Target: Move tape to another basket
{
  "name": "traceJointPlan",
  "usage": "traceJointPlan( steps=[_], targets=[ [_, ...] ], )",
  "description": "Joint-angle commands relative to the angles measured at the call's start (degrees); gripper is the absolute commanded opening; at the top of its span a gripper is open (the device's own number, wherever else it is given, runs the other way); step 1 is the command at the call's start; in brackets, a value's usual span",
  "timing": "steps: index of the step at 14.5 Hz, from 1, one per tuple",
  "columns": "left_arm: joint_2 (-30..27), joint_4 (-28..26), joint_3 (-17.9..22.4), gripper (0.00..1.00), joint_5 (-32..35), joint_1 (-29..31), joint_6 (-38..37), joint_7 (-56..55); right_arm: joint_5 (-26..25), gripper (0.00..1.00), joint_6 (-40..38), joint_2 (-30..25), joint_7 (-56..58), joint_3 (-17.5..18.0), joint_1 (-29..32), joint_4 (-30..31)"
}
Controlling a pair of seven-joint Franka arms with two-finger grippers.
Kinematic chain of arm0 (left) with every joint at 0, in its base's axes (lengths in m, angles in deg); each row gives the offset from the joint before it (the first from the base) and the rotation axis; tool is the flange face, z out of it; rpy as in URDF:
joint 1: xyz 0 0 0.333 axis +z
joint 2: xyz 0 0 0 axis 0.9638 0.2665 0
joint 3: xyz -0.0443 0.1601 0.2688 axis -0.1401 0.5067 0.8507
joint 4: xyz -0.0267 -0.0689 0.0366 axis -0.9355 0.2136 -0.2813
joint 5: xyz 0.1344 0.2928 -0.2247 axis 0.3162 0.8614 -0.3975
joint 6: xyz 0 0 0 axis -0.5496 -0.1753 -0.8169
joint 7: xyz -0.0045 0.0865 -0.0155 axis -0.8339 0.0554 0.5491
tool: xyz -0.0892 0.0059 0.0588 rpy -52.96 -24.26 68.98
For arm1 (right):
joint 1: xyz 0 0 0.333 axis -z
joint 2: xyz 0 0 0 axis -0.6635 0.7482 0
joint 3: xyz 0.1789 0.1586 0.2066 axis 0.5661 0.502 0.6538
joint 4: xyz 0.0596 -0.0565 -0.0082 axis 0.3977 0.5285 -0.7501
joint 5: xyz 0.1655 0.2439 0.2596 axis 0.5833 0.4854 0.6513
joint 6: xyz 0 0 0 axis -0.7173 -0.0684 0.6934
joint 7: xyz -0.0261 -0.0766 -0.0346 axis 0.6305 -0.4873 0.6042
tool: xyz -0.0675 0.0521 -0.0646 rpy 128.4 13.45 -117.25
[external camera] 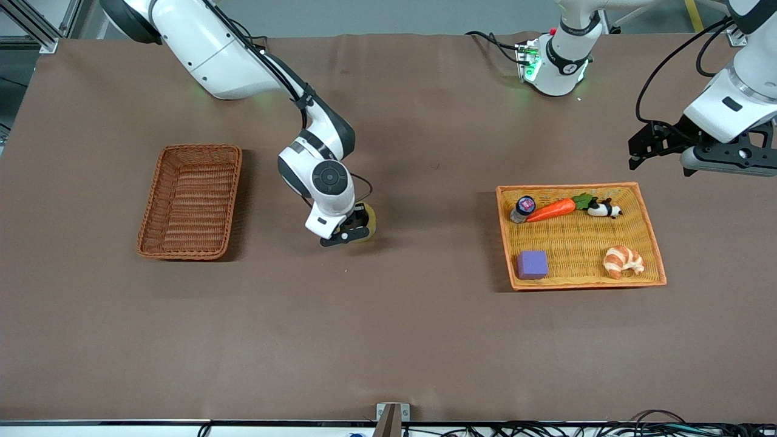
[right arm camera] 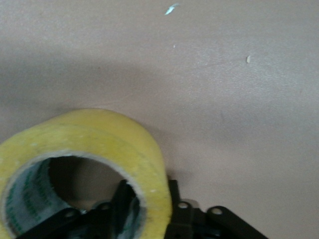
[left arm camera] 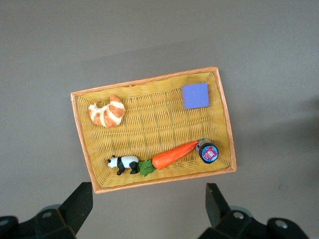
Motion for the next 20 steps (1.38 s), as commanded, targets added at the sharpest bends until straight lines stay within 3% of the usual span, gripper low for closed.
traceJointPlan(
  steps=[1,5,8,9,10,13,15,20],
  targets=[
    [1.72,2.73,-0.89,1.00,-0.26,0.05,-2.94,-1.73,-0.98,0.00,-0.54,-0.40,-2.06,0.30,0.47,-0.15],
    [4.26,5.09,-0.89,1.00,-0.61,0.05,-2.94,-1.74,-0.11,0.00,-12.55,-5.03,-2.59,1.09,4.32,-4.54],
    [5.50,6.60,-0.89,1.00,-0.69,0.05,-3.21,-1.82,2.53,0.00,-20.29,-14.43,-0.32,5.65,16.16,-3.76],
    [5.41,6.42,-0.81,1.00,-0.78,0.05,-3.21,-1.74,2.62,0.00,-23.37,-16.99,2.74,5.66,18.21,-3.67],
    [5.41,6.42,-0.28,1.00,-0.87,-0.21,-3.21,-1.83,2.62,0.00,-25.31,-20.06,5.56,4.18,19.53,-2.37],
    [5.50,6.51,3.14,1.00,-1.22,-3.02,-3.21,-1.56,3.15,0.00,-23.06,-27.80,15.73,-5.20,20.25,5.18],
    [5.41,6.42,3.06,1.00,-1.05,-2.68,-3.29,-1.65,4.72,0.00,-21.91,-31.32,23.57,-11.27,20.16,10.19],
    [5.50,6.33,2.62,1.00,-0.52,-2.24,-3.12,-1.65,4.91,0.01,-4.01,-38.01,31.67,-19.37,20.25,31.01]
  ],
)
